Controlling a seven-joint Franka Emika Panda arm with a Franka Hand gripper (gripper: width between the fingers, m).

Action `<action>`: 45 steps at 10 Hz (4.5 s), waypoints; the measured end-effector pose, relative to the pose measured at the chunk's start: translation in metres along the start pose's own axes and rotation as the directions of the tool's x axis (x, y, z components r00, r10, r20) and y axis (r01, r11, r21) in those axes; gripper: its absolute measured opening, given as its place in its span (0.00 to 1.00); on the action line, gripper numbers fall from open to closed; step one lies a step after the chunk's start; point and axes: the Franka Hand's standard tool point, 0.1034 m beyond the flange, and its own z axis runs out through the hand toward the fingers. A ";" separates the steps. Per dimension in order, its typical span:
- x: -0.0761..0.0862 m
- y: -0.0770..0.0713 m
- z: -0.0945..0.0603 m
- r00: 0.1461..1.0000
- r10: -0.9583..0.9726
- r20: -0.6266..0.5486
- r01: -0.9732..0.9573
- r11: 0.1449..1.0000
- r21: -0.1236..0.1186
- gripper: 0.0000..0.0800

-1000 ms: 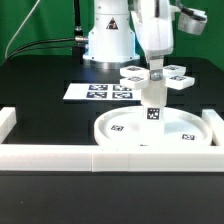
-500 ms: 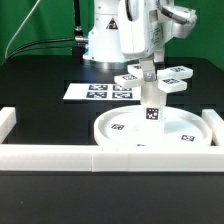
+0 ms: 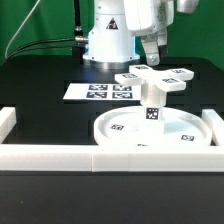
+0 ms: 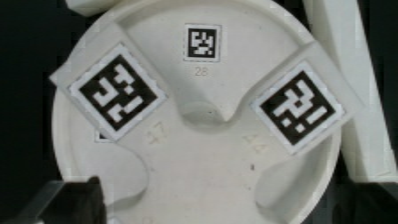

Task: Assemble round table

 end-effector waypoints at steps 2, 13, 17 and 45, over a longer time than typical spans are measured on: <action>0.000 0.001 0.002 0.994 -0.109 -0.004 0.109 0.994 -0.008 0.81; -0.010 -0.002 -0.002 0.304 -0.949 0.085 0.951 0.296 -0.093 0.81; -0.012 -0.005 -0.003 -0.146 -0.976 0.159 0.980 -0.165 -0.112 0.81; 0.009 0.004 0.026 -0.950 -0.218 0.226 0.237 -0.970 0.061 0.81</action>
Offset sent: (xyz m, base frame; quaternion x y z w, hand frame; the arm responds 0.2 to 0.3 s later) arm 0.0093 0.0026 0.0039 -0.0529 0.0225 -0.3453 0.9367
